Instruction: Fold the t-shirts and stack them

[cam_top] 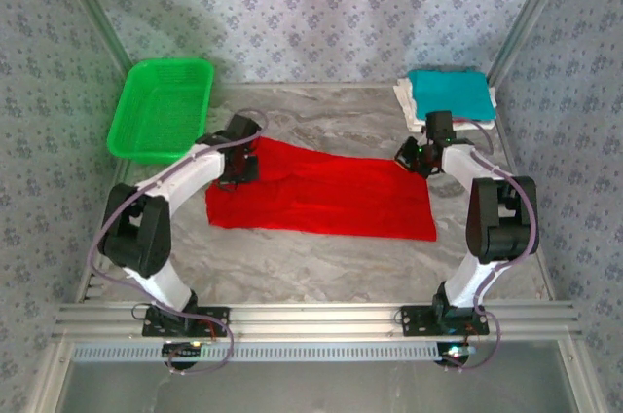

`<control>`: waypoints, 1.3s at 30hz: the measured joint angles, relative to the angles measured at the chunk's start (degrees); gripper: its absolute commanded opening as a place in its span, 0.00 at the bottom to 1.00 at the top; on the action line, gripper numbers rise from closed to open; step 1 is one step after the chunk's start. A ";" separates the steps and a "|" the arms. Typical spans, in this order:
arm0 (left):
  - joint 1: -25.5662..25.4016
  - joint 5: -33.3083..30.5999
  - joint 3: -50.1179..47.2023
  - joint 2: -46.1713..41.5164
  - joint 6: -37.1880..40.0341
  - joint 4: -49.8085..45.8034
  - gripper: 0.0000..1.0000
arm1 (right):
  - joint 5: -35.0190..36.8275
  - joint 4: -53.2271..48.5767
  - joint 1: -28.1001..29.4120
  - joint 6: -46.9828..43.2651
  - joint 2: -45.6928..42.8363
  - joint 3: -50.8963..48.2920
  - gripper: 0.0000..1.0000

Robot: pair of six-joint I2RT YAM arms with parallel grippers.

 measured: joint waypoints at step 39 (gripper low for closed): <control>8.96 11.96 -9.55 -8.46 3.26 -8.02 0.38 | -0.04 -1.25 -0.63 -0.13 1.73 0.04 0.10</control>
